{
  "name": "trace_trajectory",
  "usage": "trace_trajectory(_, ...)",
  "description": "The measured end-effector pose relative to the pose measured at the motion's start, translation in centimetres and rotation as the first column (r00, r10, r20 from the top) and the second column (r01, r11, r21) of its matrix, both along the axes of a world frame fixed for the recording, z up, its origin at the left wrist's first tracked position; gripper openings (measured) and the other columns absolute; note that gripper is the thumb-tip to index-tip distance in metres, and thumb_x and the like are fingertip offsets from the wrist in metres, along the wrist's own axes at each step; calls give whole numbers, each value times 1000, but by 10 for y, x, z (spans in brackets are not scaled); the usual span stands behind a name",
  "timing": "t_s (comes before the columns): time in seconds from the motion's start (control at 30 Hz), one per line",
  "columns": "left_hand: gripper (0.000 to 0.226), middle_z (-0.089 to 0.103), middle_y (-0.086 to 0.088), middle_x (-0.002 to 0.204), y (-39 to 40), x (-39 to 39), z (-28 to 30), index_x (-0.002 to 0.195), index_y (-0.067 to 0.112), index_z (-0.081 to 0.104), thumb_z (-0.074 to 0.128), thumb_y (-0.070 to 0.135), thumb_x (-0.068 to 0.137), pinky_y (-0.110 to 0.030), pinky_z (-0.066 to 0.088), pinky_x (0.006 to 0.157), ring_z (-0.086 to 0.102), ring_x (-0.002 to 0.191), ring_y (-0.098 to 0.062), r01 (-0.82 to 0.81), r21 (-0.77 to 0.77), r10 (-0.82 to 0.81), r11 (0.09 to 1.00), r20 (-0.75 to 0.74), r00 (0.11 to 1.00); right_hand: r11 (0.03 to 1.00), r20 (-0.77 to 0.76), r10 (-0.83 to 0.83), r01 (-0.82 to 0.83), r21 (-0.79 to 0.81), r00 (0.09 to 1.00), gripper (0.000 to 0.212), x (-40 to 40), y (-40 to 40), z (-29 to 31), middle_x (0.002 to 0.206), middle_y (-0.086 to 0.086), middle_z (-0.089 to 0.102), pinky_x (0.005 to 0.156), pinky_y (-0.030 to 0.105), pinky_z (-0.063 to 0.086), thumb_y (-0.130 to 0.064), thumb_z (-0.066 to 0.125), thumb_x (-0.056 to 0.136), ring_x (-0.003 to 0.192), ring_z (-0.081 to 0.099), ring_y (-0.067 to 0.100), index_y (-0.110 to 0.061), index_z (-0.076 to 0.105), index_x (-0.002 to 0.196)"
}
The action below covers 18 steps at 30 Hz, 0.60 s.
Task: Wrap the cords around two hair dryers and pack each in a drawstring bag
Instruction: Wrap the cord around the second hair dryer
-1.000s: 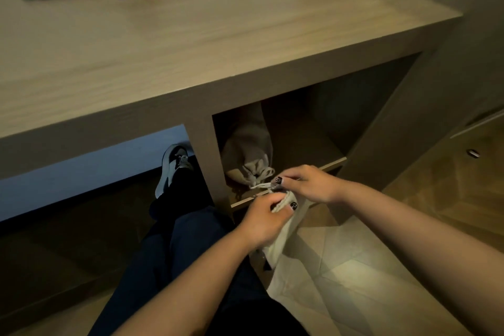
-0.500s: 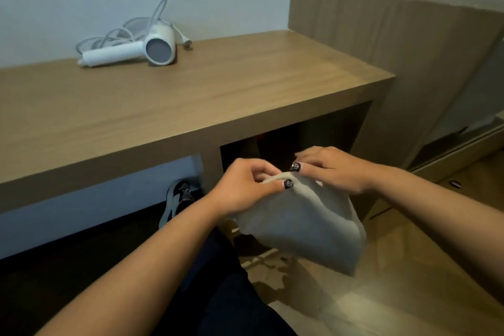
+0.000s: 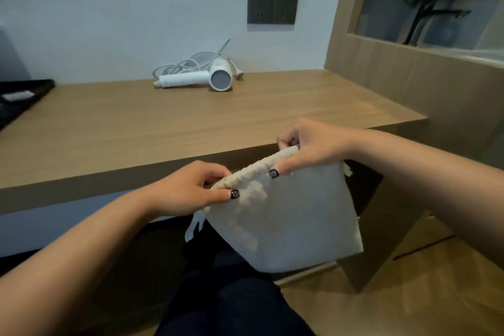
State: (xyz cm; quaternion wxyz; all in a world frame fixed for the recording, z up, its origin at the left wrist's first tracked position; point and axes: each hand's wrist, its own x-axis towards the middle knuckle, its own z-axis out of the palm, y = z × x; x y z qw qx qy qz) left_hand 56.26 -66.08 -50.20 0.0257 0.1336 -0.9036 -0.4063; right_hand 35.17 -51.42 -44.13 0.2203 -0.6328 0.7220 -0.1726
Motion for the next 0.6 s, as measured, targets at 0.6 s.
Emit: trace_trajectory(0.6,15,65,-14,90,-137,41,173,94,12,66,59,25,88,-35,41,69,60,93,-35,-724,-522,401,451,-606,687,832,-468,-317,5,-554,825,10,78,-188,178,78,5,55,63,28,35,-25,69,79,82,53,24,-17,64,75)
